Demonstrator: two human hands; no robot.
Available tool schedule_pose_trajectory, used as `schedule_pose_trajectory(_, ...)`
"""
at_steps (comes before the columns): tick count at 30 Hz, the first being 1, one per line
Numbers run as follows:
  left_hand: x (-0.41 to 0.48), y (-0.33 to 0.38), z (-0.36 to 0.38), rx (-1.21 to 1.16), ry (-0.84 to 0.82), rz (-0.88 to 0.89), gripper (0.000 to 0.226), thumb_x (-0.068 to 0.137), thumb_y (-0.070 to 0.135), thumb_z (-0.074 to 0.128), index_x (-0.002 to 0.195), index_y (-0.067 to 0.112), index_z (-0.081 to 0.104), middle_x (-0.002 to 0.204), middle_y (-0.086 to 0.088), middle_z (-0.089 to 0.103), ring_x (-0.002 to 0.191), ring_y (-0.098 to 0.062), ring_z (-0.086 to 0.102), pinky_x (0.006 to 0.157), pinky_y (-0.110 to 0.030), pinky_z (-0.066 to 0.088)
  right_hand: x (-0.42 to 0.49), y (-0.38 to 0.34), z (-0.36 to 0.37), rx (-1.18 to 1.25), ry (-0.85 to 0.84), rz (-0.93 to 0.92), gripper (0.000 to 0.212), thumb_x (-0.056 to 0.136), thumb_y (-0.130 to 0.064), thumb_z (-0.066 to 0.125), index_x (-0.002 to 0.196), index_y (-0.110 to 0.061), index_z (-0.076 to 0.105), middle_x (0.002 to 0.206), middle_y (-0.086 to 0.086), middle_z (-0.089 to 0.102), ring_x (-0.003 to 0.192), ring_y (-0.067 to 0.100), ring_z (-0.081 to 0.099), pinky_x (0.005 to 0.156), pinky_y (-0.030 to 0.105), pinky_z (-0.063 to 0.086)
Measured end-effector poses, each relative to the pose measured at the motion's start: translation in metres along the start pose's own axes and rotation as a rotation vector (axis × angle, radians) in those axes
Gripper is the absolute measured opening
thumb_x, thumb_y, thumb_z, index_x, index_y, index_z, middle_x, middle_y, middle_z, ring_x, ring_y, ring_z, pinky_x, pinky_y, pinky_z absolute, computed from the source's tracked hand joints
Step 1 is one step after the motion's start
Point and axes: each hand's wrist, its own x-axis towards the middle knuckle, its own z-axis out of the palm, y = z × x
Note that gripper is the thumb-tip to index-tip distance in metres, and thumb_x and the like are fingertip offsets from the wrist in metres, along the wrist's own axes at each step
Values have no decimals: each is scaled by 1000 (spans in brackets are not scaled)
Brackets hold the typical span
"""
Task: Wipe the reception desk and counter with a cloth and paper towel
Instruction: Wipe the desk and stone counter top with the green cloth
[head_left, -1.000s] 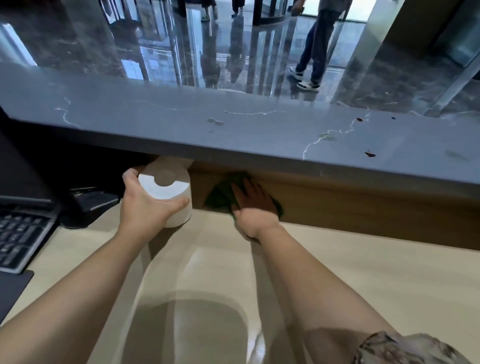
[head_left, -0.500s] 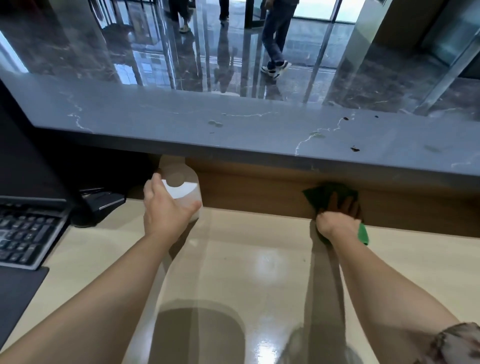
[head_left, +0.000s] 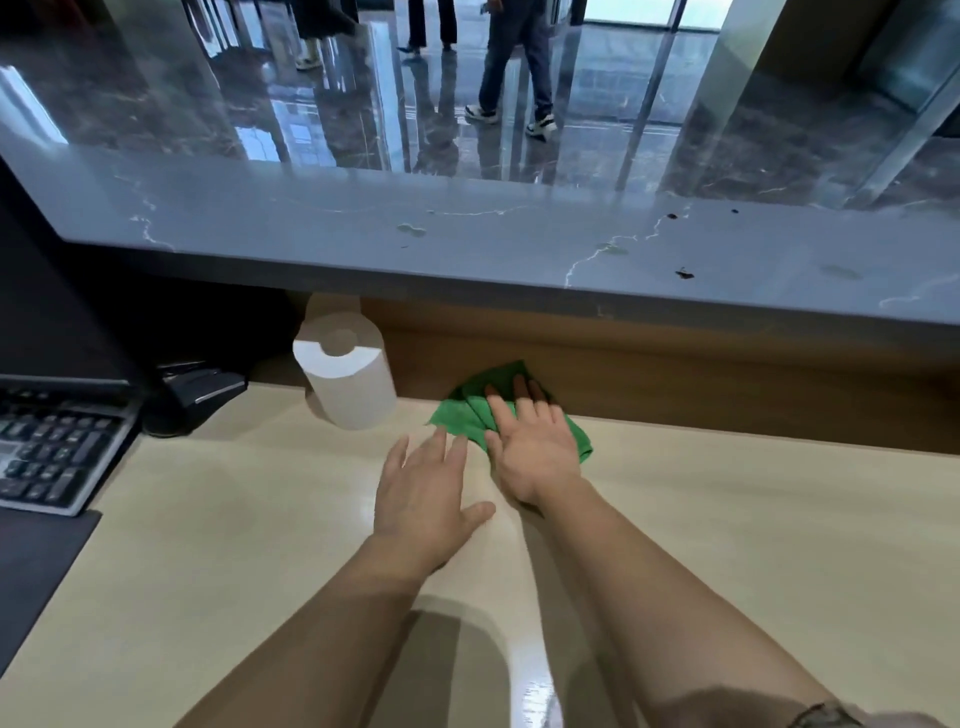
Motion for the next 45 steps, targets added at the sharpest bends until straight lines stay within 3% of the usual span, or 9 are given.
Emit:
schedule_pose_trajectory(2, -1, 10, 3, 36, -115, -37, 81, 79, 75, 43, 144, 27, 35, 156, -4, 29, 143, -20, 26, 118, -43, 8, -10, 33, 0, 5, 10, 46, 56, 101, -44, 23, 154, -29, 10, 162, 11, 6, 149, 27, 5, 119, 40, 8)
schedule_pose_trajectory(7, 5, 17, -4, 141, -328, -47, 104, 69, 82, 46, 152, 26, 18, 161, -5, 12, 148, -23, 12, 117, -49, -2, -58, 135, -1, -39, 48, 303, 57, 101, -43, 16, 154, -22, 16, 158, 15, 20, 143, 33, 19, 119, 40, 13)
schedule_pose_trajectory(14, 0, 18, -1, 141, -336, -43, 108, 69, 72, 57, 152, 23, 11, 161, -6, 7, 148, -24, 7, 118, -50, -1, -85, 151, -2, 119, -3, 635, 60, 103, -38, 21, 155, -23, -4, 161, 17, -9, 148, 33, -8, 120, 46, 1)
schedule_pose_trajectory(20, 2, 20, 2, 117, -348, -49, 109, 70, 70, 61, 153, 22, 9, 162, -9, 3, 149, -25, 4, 117, -51, -2, -94, 10, 17, 85, 19, 206, 61, 103, -38, 25, 155, -26, -7, 160, 14, -16, 148, 30, -16, 120, 44, -8)
schedule_pose_trajectory(24, 1, 15, 5, 101, -323, -36, 108, 68, 74, 59, 153, 25, 12, 162, -6, 5, 149, -22, 5, 116, -52, -1, -104, 27, 20, 47, 23, 7, 61, 102, -39, 29, 155, -30, -1, 162, 9, -11, 149, 24, -11, 120, 40, -6)
schedule_pose_trajectory(31, -1, 12, 4, 106, -313, -16, 106, 71, 76, 55, 153, 26, 11, 162, -4, 5, 149, -22, 5, 117, -52, 1, -142, 182, 16, 39, 83, 520, 60, 101, -42, 20, 156, -23, 5, 162, 15, 2, 149, 29, 3, 121, 41, 9)
schedule_pose_trajectory(35, -1, 16, -1, 146, -316, -26, 106, 69, 74, 56, 153, 25, 14, 161, -6, 10, 148, -24, 10, 117, -53, -2, -137, 166, 14, 114, 53, 730, 62, 102, -39, 24, 155, -23, -3, 161, 16, -7, 149, 31, -5, 121, 44, 3)
schedule_pose_trajectory(40, -2, 57, -12, 122, -304, -38, 93, 68, 56, 60, 147, 21, 27, 154, -8, 27, 145, -23, 18, 115, -55, -6, -101, 70, 15, 63, 46, 399, 62, 102, -40, 24, 155, -24, -6, 161, 15, -12, 149, 31, -9, 121, 45, -1)
schedule_pose_trajectory(45, 3, 95, -22, 85, -221, 27, 101, 70, 54, 57, 152, 15, 13, 157, -5, 22, 148, -19, 12, 117, -53, -5, -62, 51, 7, 15, -63, 96, 65, 102, -44, 26, 154, -27, -7, 161, 13, -14, 149, 28, -13, 121, 43, -4)
